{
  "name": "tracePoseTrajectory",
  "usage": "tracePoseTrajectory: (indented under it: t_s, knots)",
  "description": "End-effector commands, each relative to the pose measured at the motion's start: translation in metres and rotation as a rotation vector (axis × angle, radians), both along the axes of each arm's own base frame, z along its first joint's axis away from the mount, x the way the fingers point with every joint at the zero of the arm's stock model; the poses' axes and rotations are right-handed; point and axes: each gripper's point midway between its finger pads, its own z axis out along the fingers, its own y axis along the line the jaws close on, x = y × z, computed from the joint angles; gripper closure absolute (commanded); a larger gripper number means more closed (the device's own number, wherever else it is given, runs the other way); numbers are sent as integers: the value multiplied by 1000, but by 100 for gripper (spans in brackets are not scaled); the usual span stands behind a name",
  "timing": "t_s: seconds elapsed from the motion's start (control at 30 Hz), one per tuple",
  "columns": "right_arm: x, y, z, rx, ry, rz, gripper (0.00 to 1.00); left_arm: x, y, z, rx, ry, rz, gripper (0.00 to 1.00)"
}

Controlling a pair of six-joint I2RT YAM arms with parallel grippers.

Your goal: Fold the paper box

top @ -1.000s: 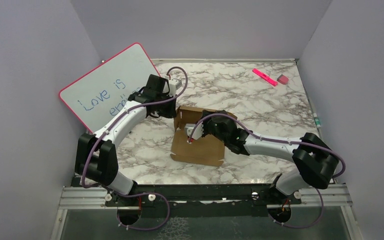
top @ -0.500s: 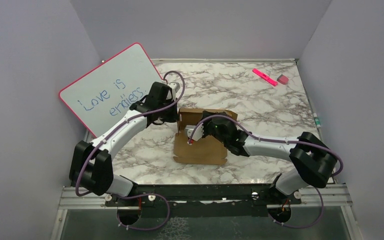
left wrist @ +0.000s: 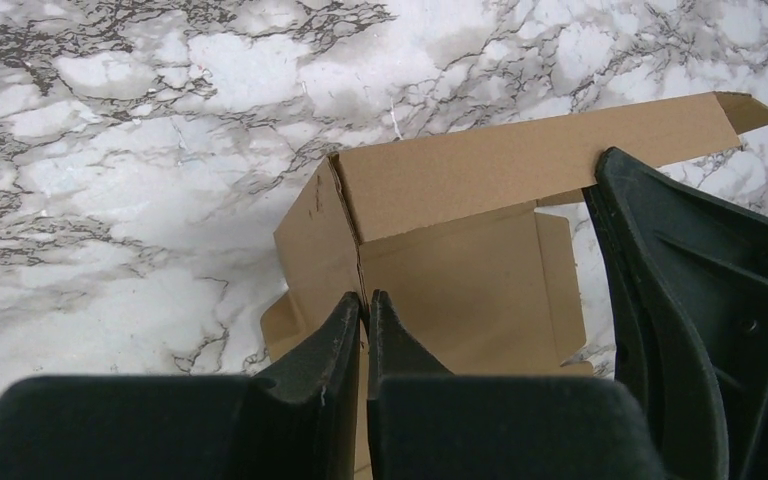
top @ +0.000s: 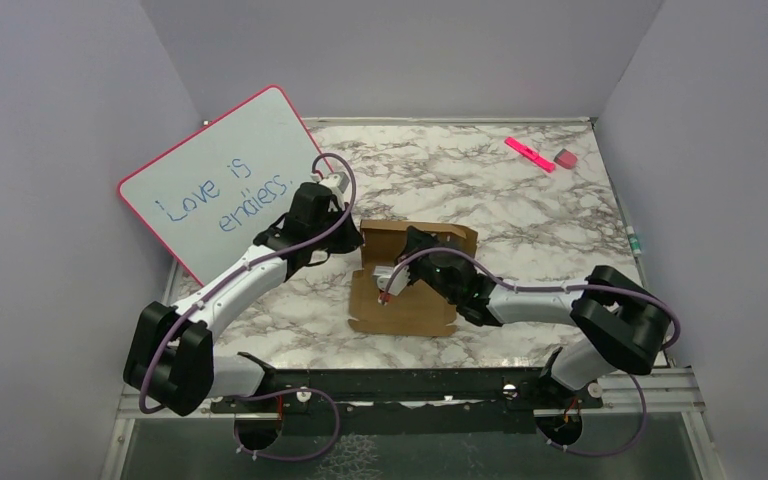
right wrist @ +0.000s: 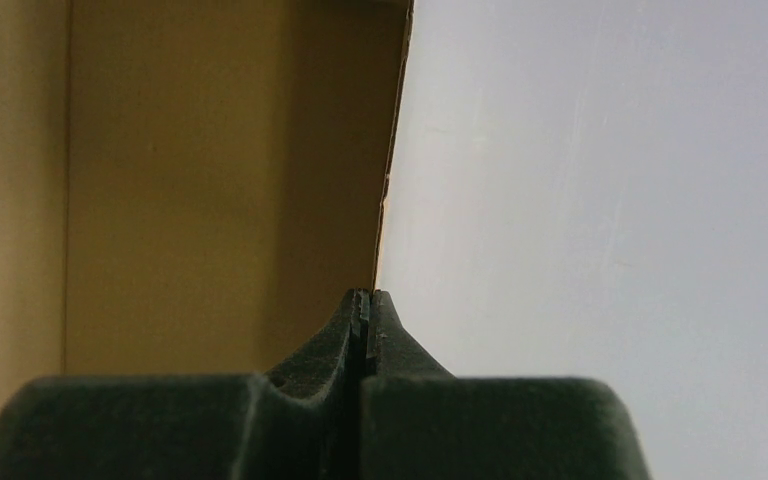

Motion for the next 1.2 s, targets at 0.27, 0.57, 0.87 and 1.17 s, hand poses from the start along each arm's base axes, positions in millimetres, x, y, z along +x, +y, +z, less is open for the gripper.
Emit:
tracePoseTrajectory:
  t_s: [0.27,0.57,0.87,1.17]
  knots:
    - [10,25,24,12,-181,17,99,44,-16,77,-145,-290,64,92]
    - [11,27,9,-34,-184,26,99,28,7,48,-68,-277,113,71]
    - [11,26,3,-63,-170,28,99,31,40,101,36,-475,141,42]
    - [9,24,7,-73,-168,32,99,68,111,77,87,-440,303,36]
